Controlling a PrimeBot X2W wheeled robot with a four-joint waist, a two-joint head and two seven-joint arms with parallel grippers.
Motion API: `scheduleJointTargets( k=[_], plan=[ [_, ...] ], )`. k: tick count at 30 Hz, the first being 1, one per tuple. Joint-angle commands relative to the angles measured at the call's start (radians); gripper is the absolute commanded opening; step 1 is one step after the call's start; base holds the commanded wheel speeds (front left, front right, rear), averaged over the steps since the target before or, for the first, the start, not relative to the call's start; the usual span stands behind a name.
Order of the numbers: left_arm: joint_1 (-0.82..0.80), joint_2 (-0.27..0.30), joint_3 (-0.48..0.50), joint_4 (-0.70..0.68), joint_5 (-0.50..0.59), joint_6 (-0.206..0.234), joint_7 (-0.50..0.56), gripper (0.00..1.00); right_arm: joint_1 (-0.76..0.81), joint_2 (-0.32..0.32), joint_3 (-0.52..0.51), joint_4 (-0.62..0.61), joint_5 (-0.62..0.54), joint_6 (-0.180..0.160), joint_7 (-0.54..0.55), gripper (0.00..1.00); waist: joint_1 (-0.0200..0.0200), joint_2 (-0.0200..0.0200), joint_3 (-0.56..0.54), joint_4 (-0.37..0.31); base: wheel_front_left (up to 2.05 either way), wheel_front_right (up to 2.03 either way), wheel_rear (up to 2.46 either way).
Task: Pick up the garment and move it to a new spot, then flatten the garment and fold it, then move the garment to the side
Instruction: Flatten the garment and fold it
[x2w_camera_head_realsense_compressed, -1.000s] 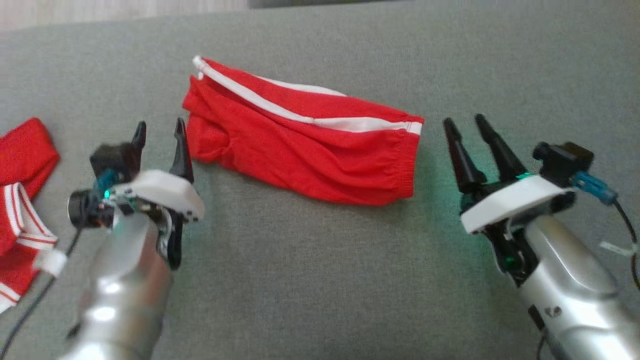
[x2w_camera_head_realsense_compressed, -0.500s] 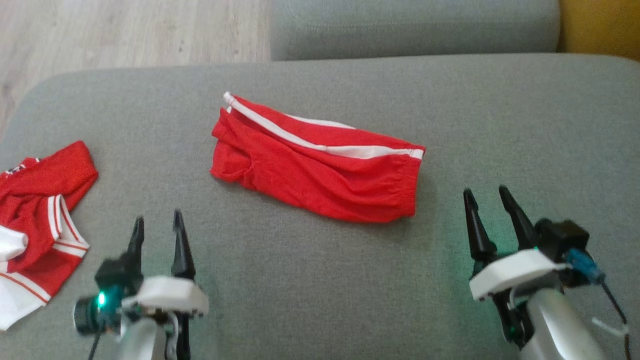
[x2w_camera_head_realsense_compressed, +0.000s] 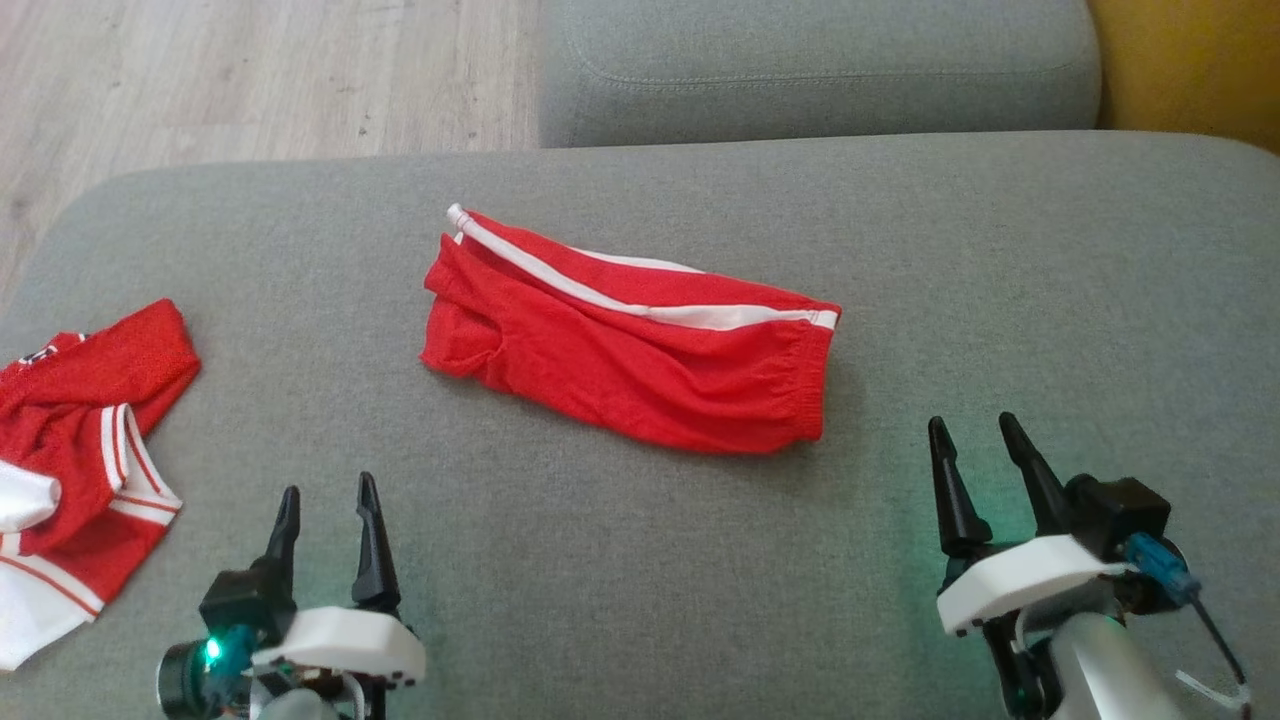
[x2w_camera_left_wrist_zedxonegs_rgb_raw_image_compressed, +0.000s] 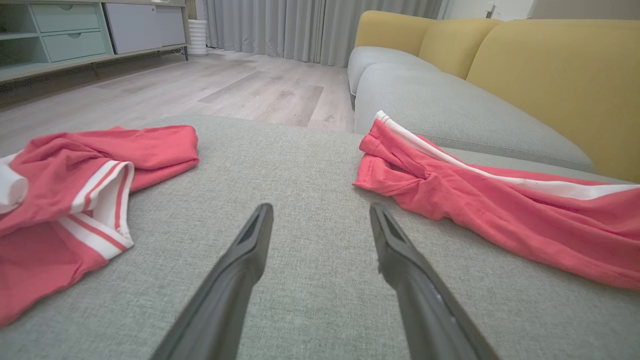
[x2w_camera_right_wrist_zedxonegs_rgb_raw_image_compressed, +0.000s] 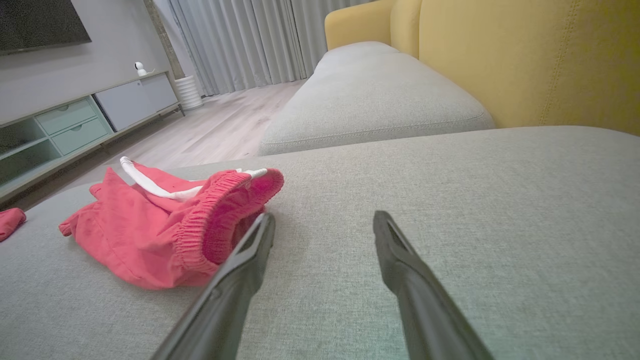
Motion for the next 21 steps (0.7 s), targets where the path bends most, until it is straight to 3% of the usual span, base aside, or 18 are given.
scheduleJointTargets(
  k=[1, 7, 12, 21],
  plan=[
    [-0.038, 0.005, 0.022, -0.031, -0.008, 0.002, -0.009, 1.00, -0.034, 0.011, 0.027, -0.033, -0.006, -0.001, -0.006, 1.00, 0.0000, -0.0001, 0.005, 0.002, 0.00, 0.00, 0.00],
    [-0.041, 0.005, -0.003, -0.032, -0.024, 0.003, -0.009, 1.00, -0.048, 0.014, 0.035, -0.034, 0.003, -0.001, -0.006, 1.00, 0.0000, -0.0001, 0.021, 0.013, 0.00, 0.00, 0.00],
    [-0.088, 0.005, -0.027, -0.024, -0.024, -0.028, -0.009, 1.00, -0.065, 0.014, 0.040, -0.045, 0.004, -0.001, -0.006, 1.00, 0.0000, -0.0001, 0.052, 0.014, 0.00, 0.00, 0.00],
    [-0.400, 0.005, -0.050, 0.120, -0.044, -0.070, -0.009, 1.00, -0.134, 0.013, 0.064, -0.078, -0.001, -0.001, -0.006, 1.00, 0.0000, -0.0001, 0.175, -0.042, 0.00, 0.00, 0.00]
  ],
)
